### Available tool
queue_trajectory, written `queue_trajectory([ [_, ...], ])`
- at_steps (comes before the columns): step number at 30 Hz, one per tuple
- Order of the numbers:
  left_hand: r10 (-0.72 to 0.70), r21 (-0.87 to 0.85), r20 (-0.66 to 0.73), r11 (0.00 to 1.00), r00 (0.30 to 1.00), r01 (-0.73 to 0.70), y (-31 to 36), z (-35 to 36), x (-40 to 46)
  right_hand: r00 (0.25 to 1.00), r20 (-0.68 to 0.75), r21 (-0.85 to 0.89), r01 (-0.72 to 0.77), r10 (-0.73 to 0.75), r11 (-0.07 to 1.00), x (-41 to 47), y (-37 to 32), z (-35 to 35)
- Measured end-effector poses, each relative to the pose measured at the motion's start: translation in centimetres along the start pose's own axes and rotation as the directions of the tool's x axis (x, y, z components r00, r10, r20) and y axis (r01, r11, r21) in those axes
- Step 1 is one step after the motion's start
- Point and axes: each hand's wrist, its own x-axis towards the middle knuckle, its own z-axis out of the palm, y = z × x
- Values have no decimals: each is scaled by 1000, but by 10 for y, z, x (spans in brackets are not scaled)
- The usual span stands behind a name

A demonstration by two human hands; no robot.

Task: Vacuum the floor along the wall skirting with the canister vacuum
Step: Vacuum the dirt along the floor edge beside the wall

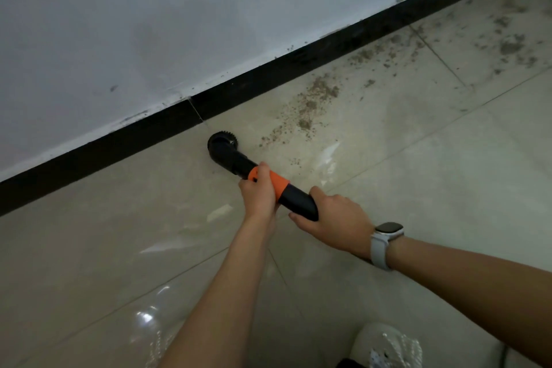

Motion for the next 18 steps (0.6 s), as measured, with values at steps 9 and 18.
queue_trajectory([
  [9,-36,171,14,985,999,33,31,15,8,999,-39,40,24,-22,999,13,-5,-20],
  [18,-33,243,19,970,999,27,73,-31,0,997,-54,204,57,-47,977,27,-74,-13],
])
